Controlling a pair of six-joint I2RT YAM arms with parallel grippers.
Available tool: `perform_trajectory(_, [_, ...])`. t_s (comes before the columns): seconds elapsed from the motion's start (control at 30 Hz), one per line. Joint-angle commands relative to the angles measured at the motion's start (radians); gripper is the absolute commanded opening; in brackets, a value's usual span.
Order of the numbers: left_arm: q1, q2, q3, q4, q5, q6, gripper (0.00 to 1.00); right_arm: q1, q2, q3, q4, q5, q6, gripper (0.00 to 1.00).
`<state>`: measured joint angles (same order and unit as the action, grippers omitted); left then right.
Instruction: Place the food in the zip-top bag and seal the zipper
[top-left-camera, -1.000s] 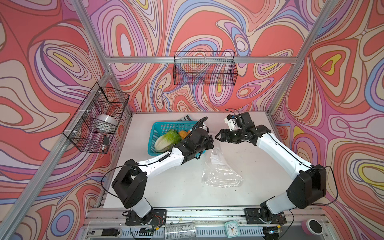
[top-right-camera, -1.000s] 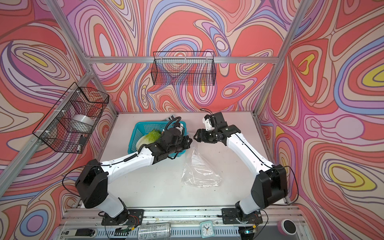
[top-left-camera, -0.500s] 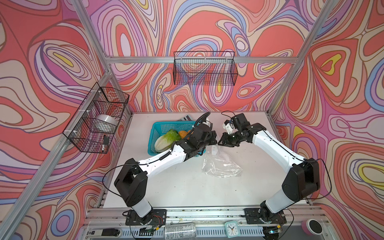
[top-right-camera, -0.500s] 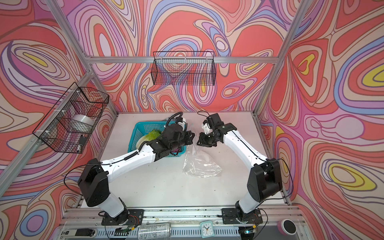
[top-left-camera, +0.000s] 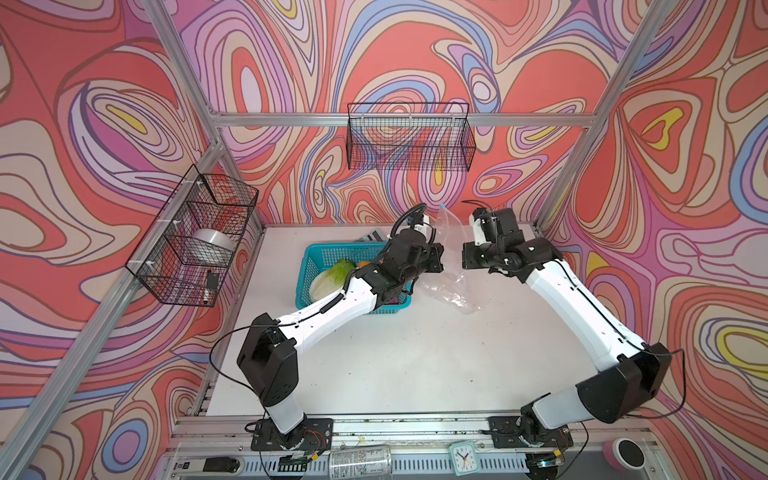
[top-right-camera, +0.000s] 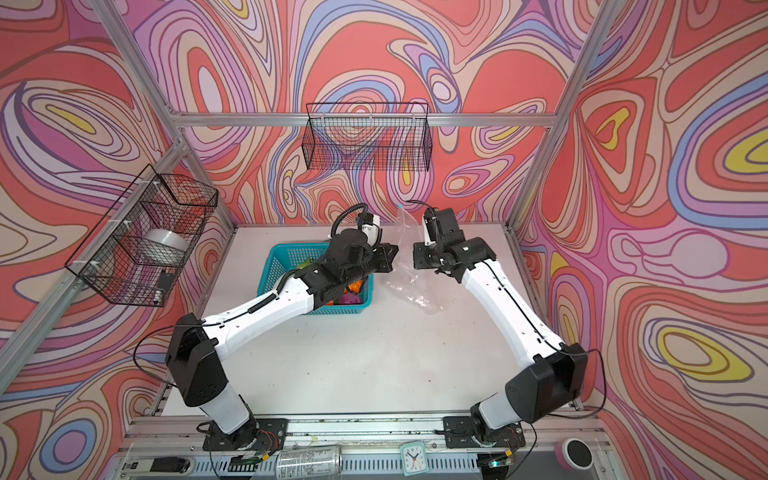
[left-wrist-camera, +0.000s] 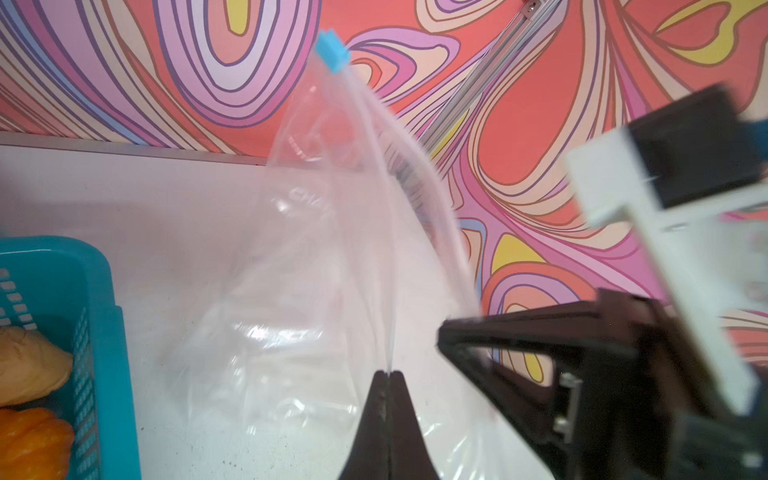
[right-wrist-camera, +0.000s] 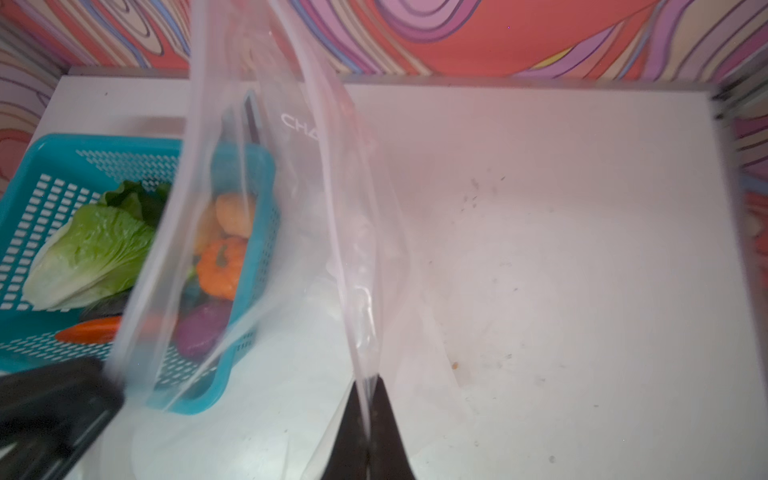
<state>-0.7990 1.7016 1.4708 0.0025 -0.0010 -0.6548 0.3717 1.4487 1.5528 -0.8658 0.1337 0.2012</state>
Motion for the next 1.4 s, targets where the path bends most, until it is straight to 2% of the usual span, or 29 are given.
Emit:
perform_trajectory(0.0, [0.021, -0.010, -0.058, 0.013, -0.002, -0.014, 0.00, -0.003, -0.075, -0.018, 0.026, 0.132, -0.049, 0.00])
perform_trajectory(0.23, [0.069, -0.013, -0.201, -0.093, -0.068, -0.092, 0.00, -0.002, -0.141, -0.208, 0.158, -0.108, 0.062, 0.00])
perform_trajectory(0.33, [0.081, -0.030, -0.243, -0.145, -0.089, -0.103, 0.00, -0.003, -0.107, -0.290, 0.251, -0.268, 0.131, 0.00])
perform_trajectory(0.4, [0.081, -0.042, -0.257, -0.160, -0.091, -0.100, 0.00, -0.002, -0.069, -0.311, 0.286, -0.332, 0.162, 0.00])
perform_trajectory(0.5, [0.081, -0.059, -0.262, -0.184, -0.109, -0.101, 0.00, 0.001, -0.033, -0.300, 0.294, -0.323, 0.175, 0.00])
perform_trajectory(0.73, [0.084, -0.072, -0.226, -0.329, -0.227, -0.072, 0.00, 0.002, -0.039, -0.292, 0.302, -0.265, 0.194, 0.00])
perform_trajectory(0.9, [0.087, -0.052, -0.200, -0.377, -0.231, -0.060, 0.00, 0.001, -0.095, -0.293, 0.355, -0.228, 0.210, 0.00])
perform_trajectory(1.1, [0.094, -0.027, -0.168, -0.367, -0.195, -0.059, 0.00, 0.002, -0.057, -0.290, 0.364, -0.288, 0.230, 0.00])
perform_trajectory(1.13, [0.097, -0.024, -0.159, -0.371, -0.181, -0.057, 0.02, 0.001, -0.044, -0.294, 0.364, -0.296, 0.235, 0.00])
perform_trajectory(1.17, [0.102, -0.023, -0.152, -0.372, -0.166, -0.055, 0.09, 0.002, -0.037, -0.299, 0.368, -0.302, 0.241, 0.00])
perform_trajectory(1.23, [0.115, -0.033, -0.143, -0.363, -0.116, -0.050, 0.36, 0.002, -0.019, -0.308, 0.380, -0.309, 0.247, 0.00])
perform_trajectory(1.3, [0.130, -0.054, -0.145, -0.350, -0.065, -0.049, 0.59, 0.004, -0.003, -0.310, 0.387, -0.308, 0.245, 0.00])
perform_trajectory(1.37, [0.149, -0.080, -0.151, -0.336, -0.012, -0.048, 0.71, 0.003, 0.013, -0.304, 0.391, -0.304, 0.246, 0.00])
